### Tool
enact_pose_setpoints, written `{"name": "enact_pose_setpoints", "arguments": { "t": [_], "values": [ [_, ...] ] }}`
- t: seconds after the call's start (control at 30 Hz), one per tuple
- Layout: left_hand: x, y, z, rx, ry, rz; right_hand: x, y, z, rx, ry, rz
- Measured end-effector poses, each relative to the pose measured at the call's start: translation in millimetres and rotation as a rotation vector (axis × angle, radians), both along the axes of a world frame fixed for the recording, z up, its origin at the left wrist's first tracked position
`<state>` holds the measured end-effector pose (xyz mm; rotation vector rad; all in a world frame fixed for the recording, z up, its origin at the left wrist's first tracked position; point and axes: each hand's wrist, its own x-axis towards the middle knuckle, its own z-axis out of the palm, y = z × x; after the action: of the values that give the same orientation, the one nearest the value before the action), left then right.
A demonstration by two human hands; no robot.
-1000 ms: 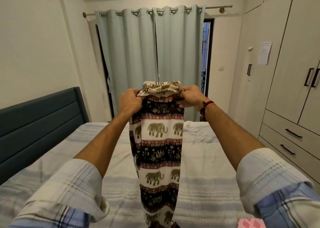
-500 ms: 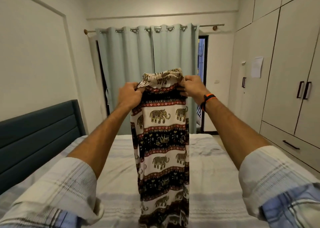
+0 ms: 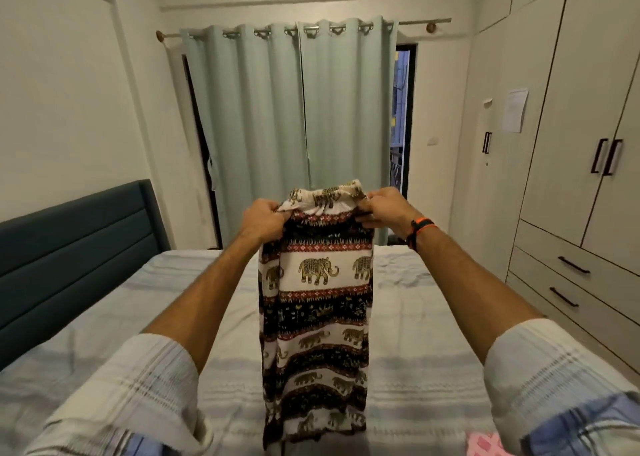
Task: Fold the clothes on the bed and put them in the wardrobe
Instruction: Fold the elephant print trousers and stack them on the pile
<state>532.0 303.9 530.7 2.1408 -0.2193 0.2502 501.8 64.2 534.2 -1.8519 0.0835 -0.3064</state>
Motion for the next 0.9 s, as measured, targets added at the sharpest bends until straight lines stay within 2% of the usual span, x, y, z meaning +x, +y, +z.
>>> {"name": "enact_pose_setpoints", "arguments": {
  "t": [0.23, 0.4, 0.73, 0.9],
  "values": [
    [-8.6, 8.4, -126.0, 0.037, 0.321, -0.003, -15.0, 6.8, -118.0, 0.03, 0.297, 0.05],
    [-15.4, 19.6, -206.9, 0.073, 0.458, -0.021, -31.3, 12.1, -188.4, 0.073, 0.43, 0.035],
    [-57.6, 31.9, -311.9, 0.066, 0.711, -0.049, -65.8, 22.4, -294.9, 0.053, 0.687, 0.063],
    [-50.8, 32.1, -334.3, 0.019, 0.79, -0.053, -56.5, 22.6, -313.1, 0.046, 0.741, 0.098]
  ]
}}
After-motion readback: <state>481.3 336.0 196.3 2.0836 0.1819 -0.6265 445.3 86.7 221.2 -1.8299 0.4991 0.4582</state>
